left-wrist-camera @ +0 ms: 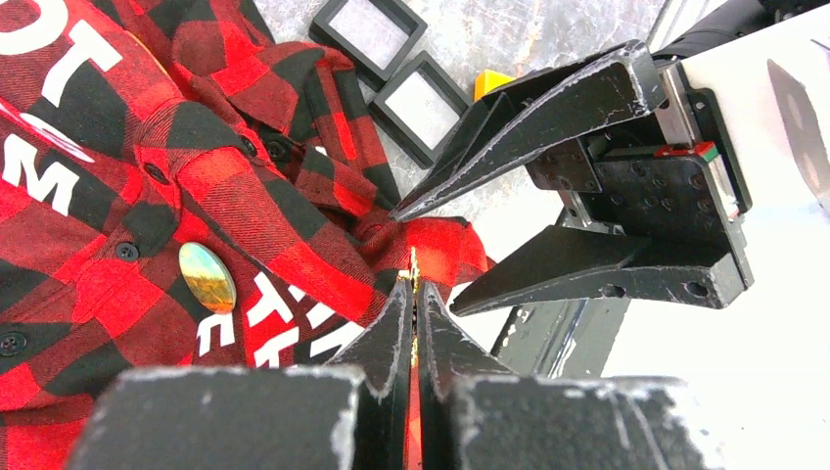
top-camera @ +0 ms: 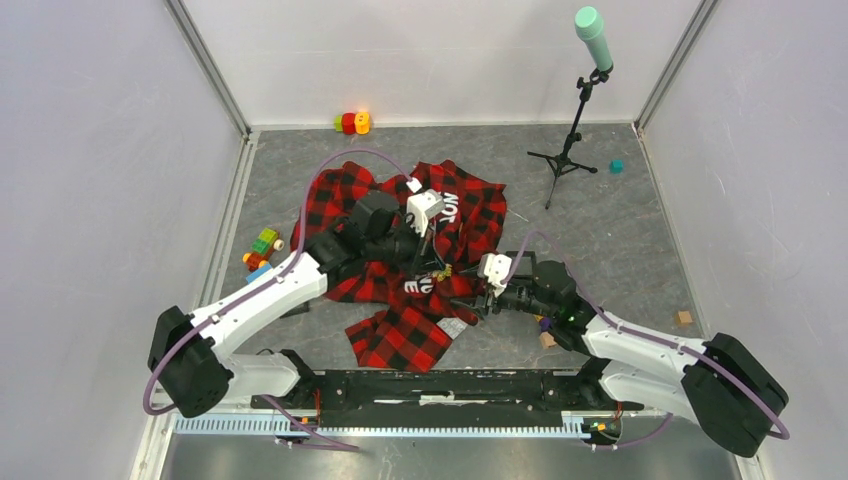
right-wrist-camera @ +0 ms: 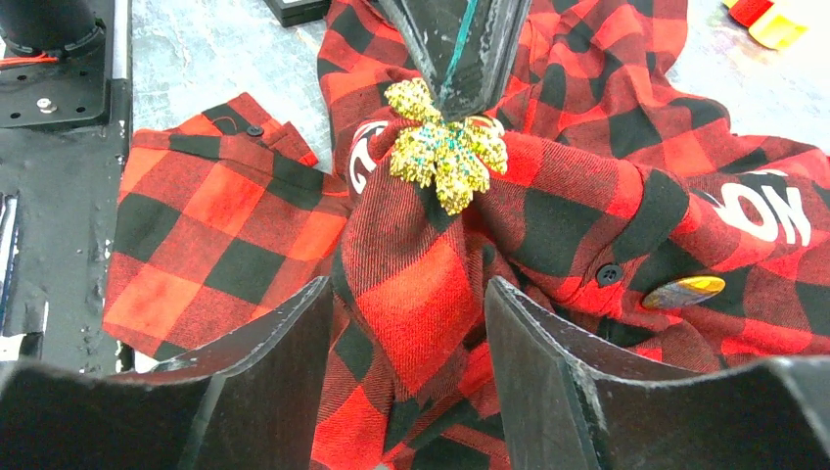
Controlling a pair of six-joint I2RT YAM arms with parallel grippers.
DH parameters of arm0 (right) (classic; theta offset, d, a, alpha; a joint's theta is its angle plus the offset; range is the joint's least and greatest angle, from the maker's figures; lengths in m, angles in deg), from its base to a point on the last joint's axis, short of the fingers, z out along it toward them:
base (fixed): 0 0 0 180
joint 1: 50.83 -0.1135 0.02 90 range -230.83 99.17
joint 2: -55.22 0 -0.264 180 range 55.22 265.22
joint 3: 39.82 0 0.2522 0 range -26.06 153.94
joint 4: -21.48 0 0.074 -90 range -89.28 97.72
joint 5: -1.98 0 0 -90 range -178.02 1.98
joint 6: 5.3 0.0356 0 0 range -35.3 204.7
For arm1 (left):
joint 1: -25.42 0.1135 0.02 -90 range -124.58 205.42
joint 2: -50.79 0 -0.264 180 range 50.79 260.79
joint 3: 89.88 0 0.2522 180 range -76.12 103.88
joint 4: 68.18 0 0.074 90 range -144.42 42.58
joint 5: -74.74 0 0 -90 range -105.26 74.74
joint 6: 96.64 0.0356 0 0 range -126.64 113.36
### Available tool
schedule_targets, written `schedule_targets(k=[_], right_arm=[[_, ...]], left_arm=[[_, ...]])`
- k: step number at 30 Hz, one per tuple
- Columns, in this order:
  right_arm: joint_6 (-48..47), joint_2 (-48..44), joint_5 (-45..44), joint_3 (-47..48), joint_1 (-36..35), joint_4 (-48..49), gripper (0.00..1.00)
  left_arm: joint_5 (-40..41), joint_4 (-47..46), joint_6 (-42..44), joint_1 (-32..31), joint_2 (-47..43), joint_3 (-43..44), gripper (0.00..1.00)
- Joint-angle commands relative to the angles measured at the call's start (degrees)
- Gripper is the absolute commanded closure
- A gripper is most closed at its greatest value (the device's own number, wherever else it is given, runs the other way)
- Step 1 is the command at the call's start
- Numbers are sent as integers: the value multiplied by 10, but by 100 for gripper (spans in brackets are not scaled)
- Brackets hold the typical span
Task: Remove the brooch from the garment
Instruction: Remove the brooch from the clothes.
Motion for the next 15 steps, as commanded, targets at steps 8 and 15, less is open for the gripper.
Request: schedule_targets(k=[8,15], right_arm=[[29,-14,-11,53,-3,16,40],[72,-27,-19,58,-3,81,41]], left_arm=[[-108,111,27,50,13,125,98],[-170,110,-33,115,11,123,98]])
